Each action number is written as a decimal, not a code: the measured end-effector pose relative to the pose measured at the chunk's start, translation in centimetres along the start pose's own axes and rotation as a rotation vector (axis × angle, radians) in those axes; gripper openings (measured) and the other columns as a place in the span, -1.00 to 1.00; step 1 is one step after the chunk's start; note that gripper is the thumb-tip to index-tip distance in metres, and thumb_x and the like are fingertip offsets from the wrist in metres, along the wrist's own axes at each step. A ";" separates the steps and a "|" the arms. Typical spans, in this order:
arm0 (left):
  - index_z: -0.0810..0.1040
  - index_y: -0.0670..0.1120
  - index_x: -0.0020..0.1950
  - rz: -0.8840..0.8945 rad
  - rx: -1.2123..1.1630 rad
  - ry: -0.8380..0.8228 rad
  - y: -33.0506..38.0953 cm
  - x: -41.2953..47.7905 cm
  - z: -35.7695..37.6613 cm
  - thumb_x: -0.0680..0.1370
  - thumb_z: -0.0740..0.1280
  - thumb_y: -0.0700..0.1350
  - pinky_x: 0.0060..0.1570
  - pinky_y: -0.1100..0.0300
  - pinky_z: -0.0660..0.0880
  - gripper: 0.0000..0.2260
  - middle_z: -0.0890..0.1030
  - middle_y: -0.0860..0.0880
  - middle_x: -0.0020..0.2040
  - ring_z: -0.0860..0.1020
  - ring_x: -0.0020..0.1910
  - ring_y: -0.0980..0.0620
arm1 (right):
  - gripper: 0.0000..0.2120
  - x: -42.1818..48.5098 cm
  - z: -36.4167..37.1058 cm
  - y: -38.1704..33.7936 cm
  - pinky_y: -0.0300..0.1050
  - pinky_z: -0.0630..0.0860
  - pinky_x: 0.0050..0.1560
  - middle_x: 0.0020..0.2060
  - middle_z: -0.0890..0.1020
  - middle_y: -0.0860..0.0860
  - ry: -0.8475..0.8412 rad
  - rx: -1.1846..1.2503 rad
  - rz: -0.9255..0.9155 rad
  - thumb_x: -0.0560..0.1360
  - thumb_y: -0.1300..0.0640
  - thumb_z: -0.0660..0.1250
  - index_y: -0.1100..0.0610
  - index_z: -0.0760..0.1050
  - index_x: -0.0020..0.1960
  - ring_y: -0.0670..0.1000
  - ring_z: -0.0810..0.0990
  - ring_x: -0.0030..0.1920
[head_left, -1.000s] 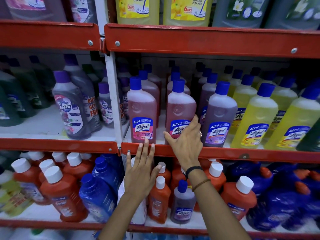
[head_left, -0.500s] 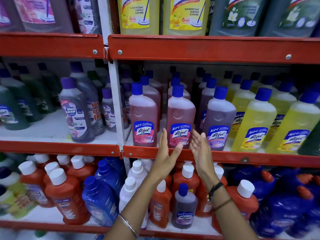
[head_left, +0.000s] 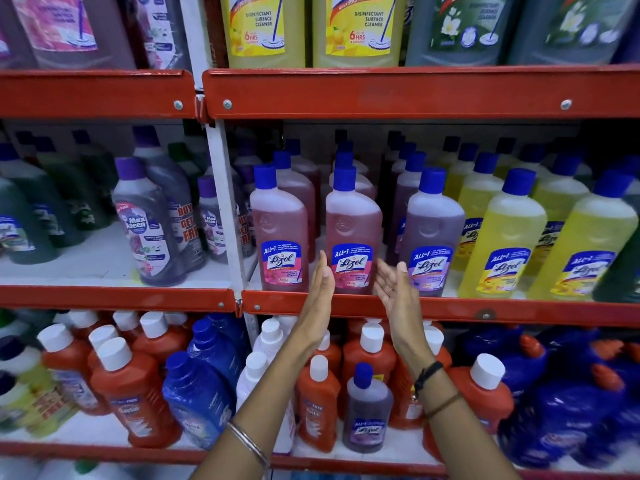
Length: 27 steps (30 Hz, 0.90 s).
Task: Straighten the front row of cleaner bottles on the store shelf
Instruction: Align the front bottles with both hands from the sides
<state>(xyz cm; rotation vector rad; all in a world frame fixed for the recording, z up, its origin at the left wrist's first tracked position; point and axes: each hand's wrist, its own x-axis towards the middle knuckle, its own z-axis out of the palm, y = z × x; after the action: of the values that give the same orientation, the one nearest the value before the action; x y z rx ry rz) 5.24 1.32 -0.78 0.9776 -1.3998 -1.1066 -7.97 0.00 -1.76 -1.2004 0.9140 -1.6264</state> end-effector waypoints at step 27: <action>0.11 0.08 0.50 0.043 -0.162 -0.040 0.2 1.9 10.1 0.09 0.04 0.65 0.15 0.60 0.26 0.10 0.25 0.37 0.26 0.24 0.34 0.25 | -0.10 1.7 -10.4 -2.0 -0.20 0.47 0.23 0.26 0.53 0.04 0.075 0.089 -0.006 0.29 -0.50 0.10 0.15 0.37 0.35 -0.08 0.51 0.24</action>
<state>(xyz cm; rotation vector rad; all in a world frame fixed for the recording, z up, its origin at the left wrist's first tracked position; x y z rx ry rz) -5.04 0.62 -0.30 0.8095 -1.3346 -1.1934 -18.66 -0.42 -2.06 -1.0888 0.8753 -1.7091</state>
